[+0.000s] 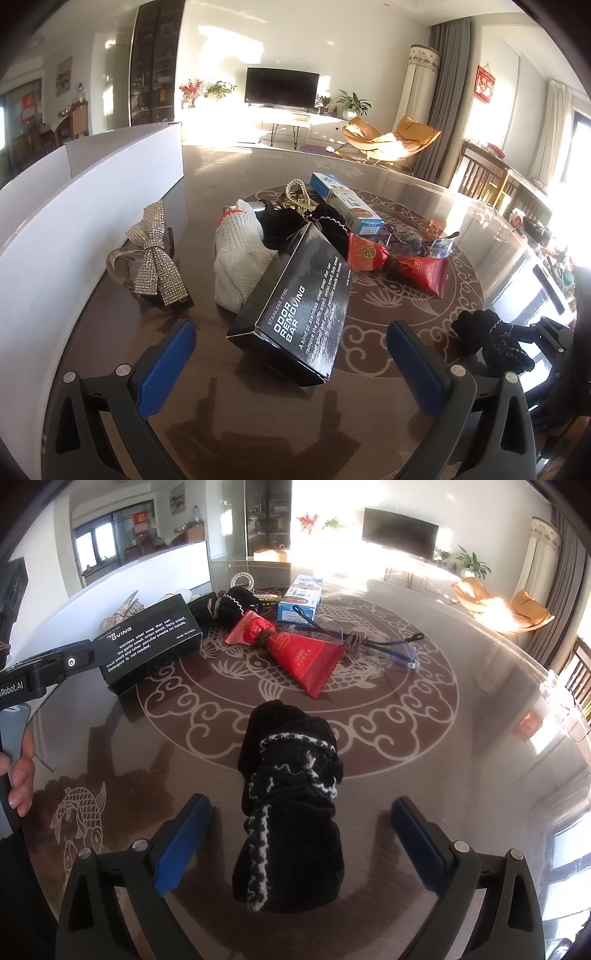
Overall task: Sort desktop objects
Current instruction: 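Lift the black knit glove off the table with the right tool, then close the left tool on the black box while the right tool holds the glove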
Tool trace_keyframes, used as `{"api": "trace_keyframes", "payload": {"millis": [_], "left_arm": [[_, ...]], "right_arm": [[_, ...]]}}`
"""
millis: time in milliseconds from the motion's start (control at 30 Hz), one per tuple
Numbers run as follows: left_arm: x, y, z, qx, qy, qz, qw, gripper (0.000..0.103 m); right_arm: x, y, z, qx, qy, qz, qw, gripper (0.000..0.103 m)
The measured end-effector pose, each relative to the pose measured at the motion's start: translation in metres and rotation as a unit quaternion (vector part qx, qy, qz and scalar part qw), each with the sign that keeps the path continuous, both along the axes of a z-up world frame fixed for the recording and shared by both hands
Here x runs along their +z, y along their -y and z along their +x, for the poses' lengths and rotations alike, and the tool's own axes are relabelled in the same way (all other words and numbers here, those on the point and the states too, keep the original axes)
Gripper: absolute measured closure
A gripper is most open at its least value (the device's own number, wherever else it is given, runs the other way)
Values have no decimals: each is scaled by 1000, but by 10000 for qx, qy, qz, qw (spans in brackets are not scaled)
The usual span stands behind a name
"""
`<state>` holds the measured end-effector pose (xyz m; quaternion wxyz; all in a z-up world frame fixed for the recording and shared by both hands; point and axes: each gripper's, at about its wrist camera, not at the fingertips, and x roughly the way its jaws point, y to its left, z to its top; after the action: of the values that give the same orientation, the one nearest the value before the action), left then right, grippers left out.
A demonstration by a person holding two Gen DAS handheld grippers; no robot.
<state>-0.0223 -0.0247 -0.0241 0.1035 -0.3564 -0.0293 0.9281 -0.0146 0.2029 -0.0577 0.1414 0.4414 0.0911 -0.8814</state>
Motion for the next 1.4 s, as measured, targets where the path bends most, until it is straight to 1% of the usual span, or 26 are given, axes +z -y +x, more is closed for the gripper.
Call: {"api": "trace_keyframes", "payload": {"millis": [67,300,367,433,500,567,600,633,700,767,800,833,900,967,1167,1200,1233,1267,1400], "left_arm": [[-1,-1,0,-1,14,-24,10000,0],[-2,-6,0,-38,14,-172,9998,0],[-1,-3,0,23,-5,-158,9999,0],[1,9,-1,176,-12,45,9998,0],[4,24,-2,297,-44,406,9987,0],[6,32,-2,295,-113,665,9973,0],[6,32,-3,249,-123,694,9972,0],[5,28,-4,167,-110,653,9977,0],[3,13,-8,-92,-70,402,9991,0],[-2,-10,-13,-369,-26,-110,9993,0],[-5,-20,-17,-410,5,-396,9984,0],[-8,-28,-21,-440,65,-594,9972,0],[-13,-38,-30,-528,214,-702,9959,0],[-16,-44,-40,-513,355,-873,9942,0],[-24,-50,-64,-292,678,-1393,9875,0],[-25,-50,-66,-239,713,-1468,9863,7],[-27,-49,-67,-165,728,-1557,9850,19],[-28,-48,-66,-100,730,-1632,9838,22],[-30,-42,-56,-89,653,-1584,9852,34]], "right_arm": [[0,1,0,-1,10,11,10000,2],[-1,1,0,2,9,16,10000,2],[-1,2,0,1,8,16,10000,2],[-1,1,0,1,10,15,10000,2],[-1,2,0,0,11,13,10000,2],[-1,2,0,0,13,10,10000,2],[-1,2,0,0,10,13,10000,2],[-1,2,0,-1,12,11,10000,2],[-1,2,0,12,14,2,10000,2],[-1,3,0,73,30,-17,10000,2],[-1,3,0,94,35,-25,9999,2],[-1,4,0,112,43,-36,9999,2],[-1,4,0,136,60,-61,9999,2],[-1,4,0,140,65,-69,9999,2],[-1,4,0,132,62,-65,9999,2],[-1,4,0,128,59,-62,9999,2],[-1,3,0,124,57,-65,9999,2],[-1,4,-1,124,56,-73,9999,2],[-2,4,-2,127,80,-72,9999,2]]}}
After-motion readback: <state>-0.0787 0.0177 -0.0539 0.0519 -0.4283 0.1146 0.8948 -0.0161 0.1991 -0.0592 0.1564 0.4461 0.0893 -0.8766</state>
